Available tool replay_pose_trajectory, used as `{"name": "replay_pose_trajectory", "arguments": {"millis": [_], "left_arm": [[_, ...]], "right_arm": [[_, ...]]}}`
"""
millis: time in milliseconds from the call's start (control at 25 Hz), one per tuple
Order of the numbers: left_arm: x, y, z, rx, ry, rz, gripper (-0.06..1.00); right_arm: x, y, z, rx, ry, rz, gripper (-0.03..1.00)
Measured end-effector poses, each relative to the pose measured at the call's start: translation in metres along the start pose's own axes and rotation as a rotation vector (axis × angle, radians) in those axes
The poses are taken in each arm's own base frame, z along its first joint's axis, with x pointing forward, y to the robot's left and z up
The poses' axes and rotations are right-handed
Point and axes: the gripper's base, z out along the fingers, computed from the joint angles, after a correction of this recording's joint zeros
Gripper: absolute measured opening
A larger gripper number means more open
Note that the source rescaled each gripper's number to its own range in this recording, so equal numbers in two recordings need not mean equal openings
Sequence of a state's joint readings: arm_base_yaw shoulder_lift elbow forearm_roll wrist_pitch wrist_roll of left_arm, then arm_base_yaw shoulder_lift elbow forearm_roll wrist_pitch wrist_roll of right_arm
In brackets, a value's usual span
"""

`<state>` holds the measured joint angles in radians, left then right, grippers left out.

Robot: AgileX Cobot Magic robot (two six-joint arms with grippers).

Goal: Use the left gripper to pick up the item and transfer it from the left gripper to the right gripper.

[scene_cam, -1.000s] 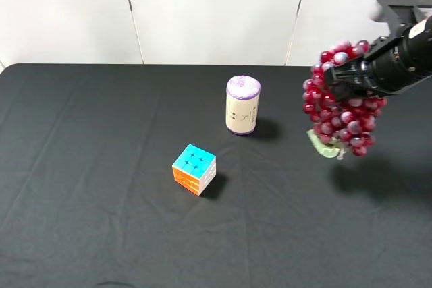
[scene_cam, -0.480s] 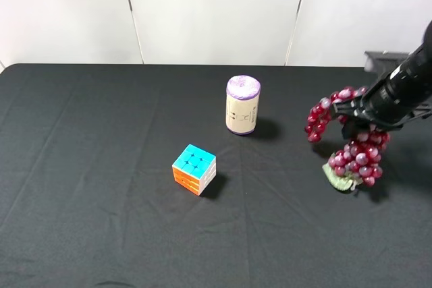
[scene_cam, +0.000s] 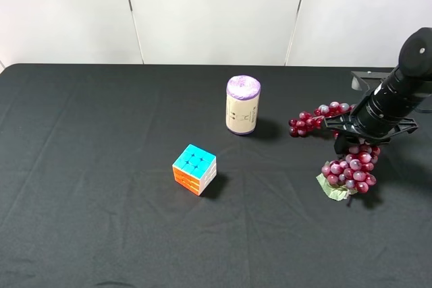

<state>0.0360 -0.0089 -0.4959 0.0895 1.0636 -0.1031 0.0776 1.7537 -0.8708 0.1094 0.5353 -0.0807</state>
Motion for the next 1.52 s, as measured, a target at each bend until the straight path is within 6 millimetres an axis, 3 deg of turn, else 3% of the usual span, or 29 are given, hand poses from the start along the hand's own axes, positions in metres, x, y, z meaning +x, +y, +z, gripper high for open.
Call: {"name": "replay_pose_trajectory", "arguments": {"millis": [400, 440, 520, 600, 680, 920, 1040, 1320, 1520], "left_arm": [[0.000, 0.000, 0.000, 0.000, 0.000, 0.000, 1.00], [0.000, 0.000, 0.000, 0.000, 0.000, 0.000, 1.00], [0.000, 0.000, 0.000, 0.000, 0.000, 0.000, 1.00], [0.000, 0.000, 0.000, 0.000, 0.000, 0.000, 1.00], [0.000, 0.000, 0.000, 0.000, 0.000, 0.000, 1.00], [0.000, 0.000, 0.000, 0.000, 0.000, 0.000, 1.00], [0.000, 0.000, 0.000, 0.000, 0.000, 0.000, 1.00], [0.000, 0.000, 0.000, 0.000, 0.000, 0.000, 1.00], [0.000, 0.000, 0.000, 0.000, 0.000, 0.000, 1.00]], "right_arm": [[0.000, 0.001, 0.001, -0.013, -0.001, 0.023, 0.02], [0.000, 0.001, 0.001, -0.015, -0.001, 0.026, 0.14], [0.000, 0.001, 0.002, -0.016, -0.002, 0.028, 0.64], [0.000, 0.001, 0.002, -0.016, 0.000, 0.025, 0.86], [0.000, 0.001, 0.002, -0.016, 0.001, 0.024, 0.95], [0.000, 0.001, 0.001, -0.016, 0.000, 0.037, 1.00], [0.000, 0.002, -0.010, -0.019, -0.017, 0.042, 1.00], [0.006, 0.006, -0.066, -0.034, -0.102, 0.029, 1.00], [0.023, 0.010, -0.114, -0.047, -0.165, 0.014, 1.00]]}}
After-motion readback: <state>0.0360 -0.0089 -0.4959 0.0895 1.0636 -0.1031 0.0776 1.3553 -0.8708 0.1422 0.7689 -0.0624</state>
